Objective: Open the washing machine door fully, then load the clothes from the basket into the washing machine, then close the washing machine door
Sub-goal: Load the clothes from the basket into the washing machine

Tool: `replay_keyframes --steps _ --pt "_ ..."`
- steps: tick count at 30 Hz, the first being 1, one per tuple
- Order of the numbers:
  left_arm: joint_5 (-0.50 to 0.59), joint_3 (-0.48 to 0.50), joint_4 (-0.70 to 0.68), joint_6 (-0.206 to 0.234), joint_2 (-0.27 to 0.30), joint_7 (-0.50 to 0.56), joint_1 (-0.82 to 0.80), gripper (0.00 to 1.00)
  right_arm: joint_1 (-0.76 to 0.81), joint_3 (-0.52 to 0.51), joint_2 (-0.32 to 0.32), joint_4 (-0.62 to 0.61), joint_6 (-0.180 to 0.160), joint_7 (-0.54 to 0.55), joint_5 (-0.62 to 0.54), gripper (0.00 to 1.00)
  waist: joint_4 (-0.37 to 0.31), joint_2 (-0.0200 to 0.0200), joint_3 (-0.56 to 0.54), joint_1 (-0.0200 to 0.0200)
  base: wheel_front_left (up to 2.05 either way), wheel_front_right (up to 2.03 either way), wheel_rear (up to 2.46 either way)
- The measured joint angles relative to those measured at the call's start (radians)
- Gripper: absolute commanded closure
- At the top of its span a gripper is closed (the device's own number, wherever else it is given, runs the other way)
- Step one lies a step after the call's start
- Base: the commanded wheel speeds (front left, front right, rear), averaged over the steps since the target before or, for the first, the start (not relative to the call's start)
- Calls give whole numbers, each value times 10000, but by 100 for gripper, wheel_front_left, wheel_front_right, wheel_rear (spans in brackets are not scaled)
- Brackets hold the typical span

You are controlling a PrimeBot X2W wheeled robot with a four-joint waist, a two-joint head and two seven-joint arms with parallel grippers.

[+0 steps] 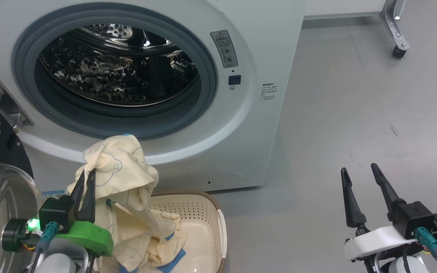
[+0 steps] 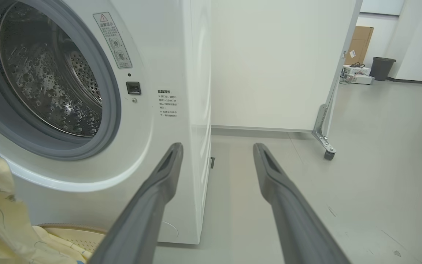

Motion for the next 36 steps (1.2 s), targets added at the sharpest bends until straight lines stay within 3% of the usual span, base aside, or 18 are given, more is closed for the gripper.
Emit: replay_keyframes --steps 12,36 --pt "261 188 -888 140 56 -2 1175 100 650 201 40 -98 -94 0 73 0 -72 0 -946 0 0 0 0" --pt "422 391 -1814 276 58 -2 1988 100 845 445 42 -389 -190 0 98 0 -48 0 -1021 1 0 0 0"
